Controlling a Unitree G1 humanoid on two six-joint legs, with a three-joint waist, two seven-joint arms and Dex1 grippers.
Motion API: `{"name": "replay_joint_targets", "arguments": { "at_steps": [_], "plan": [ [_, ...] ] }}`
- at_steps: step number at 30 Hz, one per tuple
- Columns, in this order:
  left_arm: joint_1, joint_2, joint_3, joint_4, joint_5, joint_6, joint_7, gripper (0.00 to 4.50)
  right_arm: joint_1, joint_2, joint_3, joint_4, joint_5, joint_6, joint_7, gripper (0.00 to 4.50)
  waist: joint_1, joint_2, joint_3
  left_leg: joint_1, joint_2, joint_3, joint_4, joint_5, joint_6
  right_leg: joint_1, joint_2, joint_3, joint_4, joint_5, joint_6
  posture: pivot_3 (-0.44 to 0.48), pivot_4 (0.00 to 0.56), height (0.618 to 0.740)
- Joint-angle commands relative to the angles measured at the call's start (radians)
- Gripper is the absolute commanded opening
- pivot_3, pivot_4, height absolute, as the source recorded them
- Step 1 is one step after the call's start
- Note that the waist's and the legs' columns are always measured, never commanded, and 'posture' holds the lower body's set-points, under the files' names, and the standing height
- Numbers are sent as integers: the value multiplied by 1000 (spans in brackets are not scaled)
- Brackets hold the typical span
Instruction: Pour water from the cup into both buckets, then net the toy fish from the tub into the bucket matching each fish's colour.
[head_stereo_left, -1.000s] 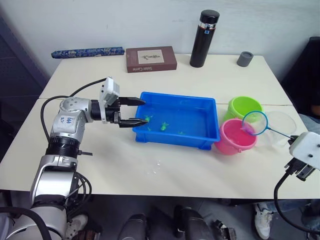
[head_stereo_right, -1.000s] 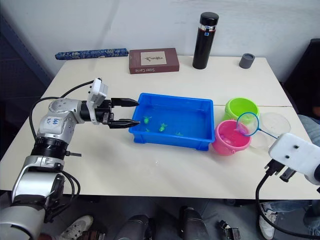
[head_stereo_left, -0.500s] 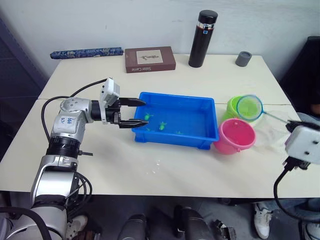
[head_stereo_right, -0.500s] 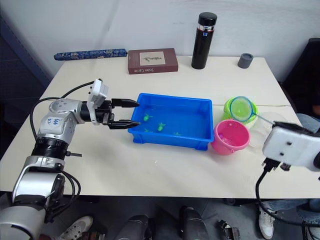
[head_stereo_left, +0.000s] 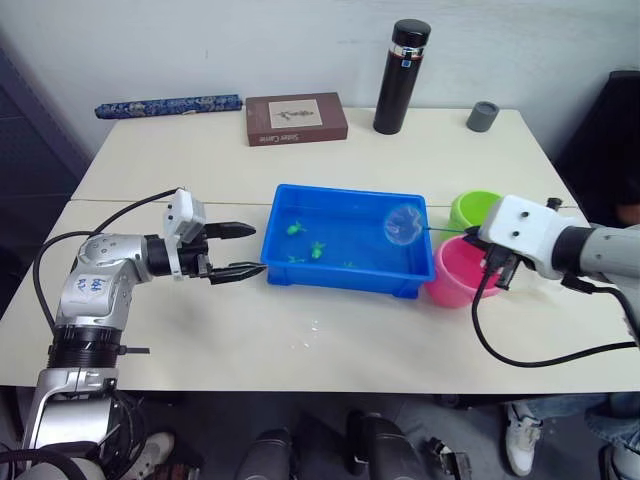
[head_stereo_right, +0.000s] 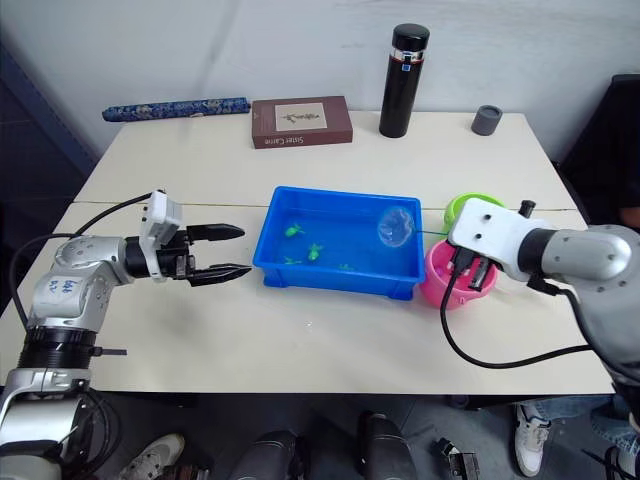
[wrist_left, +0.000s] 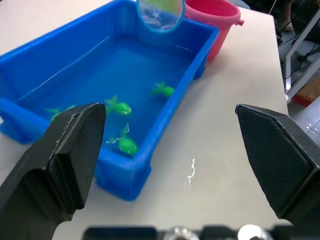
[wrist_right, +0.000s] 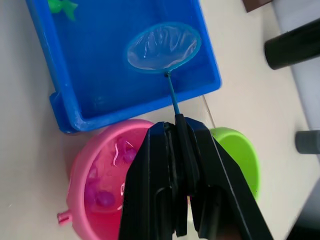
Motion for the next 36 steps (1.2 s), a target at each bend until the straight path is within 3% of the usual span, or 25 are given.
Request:
{"name": "replay_joint_targets", "arguments": {
  "at_steps": [1, 13, 23, 28, 36],
  "plan": [
    [67, 30, 73, -115, -45, 37, 52, 4483, -70, 51, 93, 106, -57, -81, 12, 0, -3, 0, 0, 0, 0, 0, 0, 0, 0, 0, 0, 0, 0, 0, 0, 0, 150, 740],
    [258, 56, 170, -303, -96, 101, 178, 4483, -155, 172, 222, 214, -95, -149, 89, 0, 1, 0, 0, 0, 0, 0, 0, 0, 0, 0, 0, 0, 1, 0, 0, 0, 150, 740],
    [271, 63, 185, -349, -130, 124, 224, 4483, -130, 218, 196, 125, 6, 5, 157, 0, 0, 0, 0, 0, 0, 0, 0, 0, -1, 0, 0, 0, 1, 0, 0, 0, 150, 740],
    [280, 64, 186, -363, -136, 129, 233, 4483, -134, 324, 130, 75, 134, 222, 112, 0, -3, 0, 0, 0, 1, -1, -1, 0, -1, 0, 0, -1, 1, 0, -1, 0, 150, 740],
    [268, 75, 186, -355, -143, 132, 231, 4483, -171, 351, 73, 92, 200, 353, 51, 0, -1, 0, 0, 0, 1, -1, -1, 0, -1, -1, 0, -1, 0, -1, -1, 0, 150, 740]
  ]
}}
